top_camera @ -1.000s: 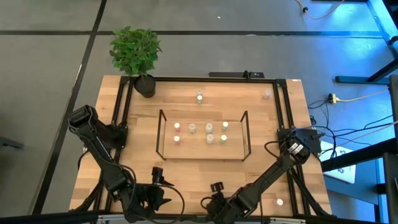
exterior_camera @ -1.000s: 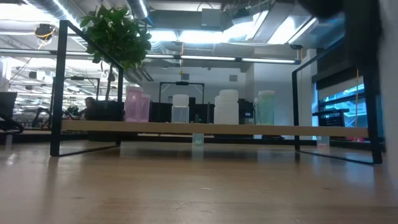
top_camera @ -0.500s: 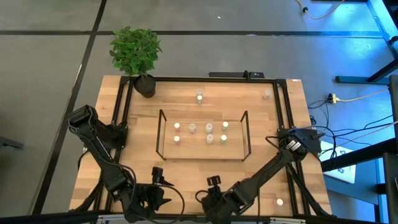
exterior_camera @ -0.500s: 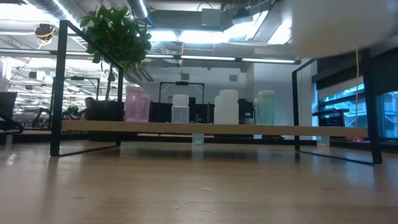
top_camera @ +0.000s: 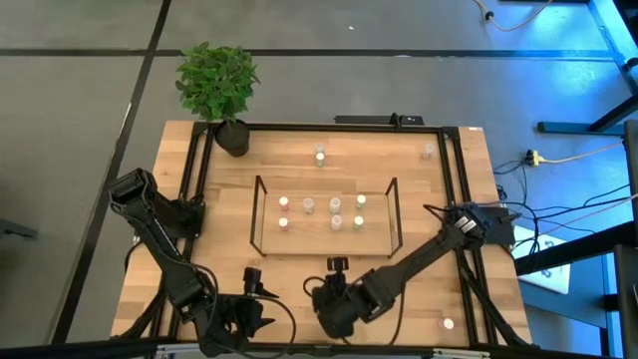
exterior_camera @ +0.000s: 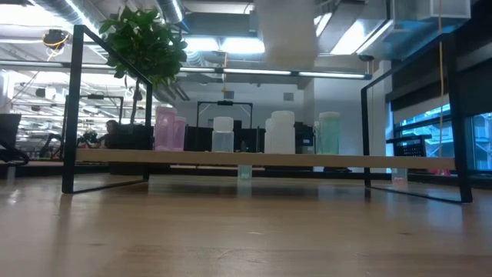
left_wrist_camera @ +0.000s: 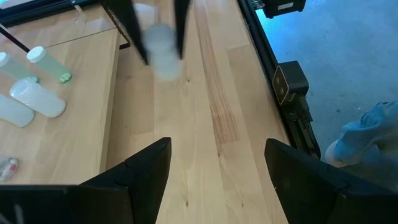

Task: Pick and place medicine bottles onto shelf by color
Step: Put the white pill bottle on the shelf aligned with the other white pill bottles

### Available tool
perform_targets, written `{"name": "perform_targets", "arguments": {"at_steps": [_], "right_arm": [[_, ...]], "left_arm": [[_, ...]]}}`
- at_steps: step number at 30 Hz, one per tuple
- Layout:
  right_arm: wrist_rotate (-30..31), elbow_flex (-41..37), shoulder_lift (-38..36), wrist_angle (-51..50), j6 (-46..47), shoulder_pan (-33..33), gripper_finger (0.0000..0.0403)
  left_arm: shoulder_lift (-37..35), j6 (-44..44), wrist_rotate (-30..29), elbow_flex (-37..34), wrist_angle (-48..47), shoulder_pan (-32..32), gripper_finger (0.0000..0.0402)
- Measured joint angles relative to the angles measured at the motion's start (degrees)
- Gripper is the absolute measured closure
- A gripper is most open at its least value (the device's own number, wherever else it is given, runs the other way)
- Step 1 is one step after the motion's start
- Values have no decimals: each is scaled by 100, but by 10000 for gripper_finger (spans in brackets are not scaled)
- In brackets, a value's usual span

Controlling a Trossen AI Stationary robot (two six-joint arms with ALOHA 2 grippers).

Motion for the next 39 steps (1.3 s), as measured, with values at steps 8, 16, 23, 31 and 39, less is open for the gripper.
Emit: {"name": "perform_targets", "arguments": {"at_steps": [8,16,23,31,39], "right_arm": [[-133,2,-426,8,-331,-277,256],[30,4,-490,-192,-389,-313,256],[95,4,-501,-271,-125,-324,256],[103,4,-501,-295,-156,-324,256],[108,2,-501,-275,-157,-339,256]], "left_arm": [[0,-1,0,0,1,1,149],[0,-1,0,0,2,0,149],[0,1,0,0,2,-1,149],[0,-1,0,0,2,-1,149],[0,-1,0,0,1,-1,149]]}}
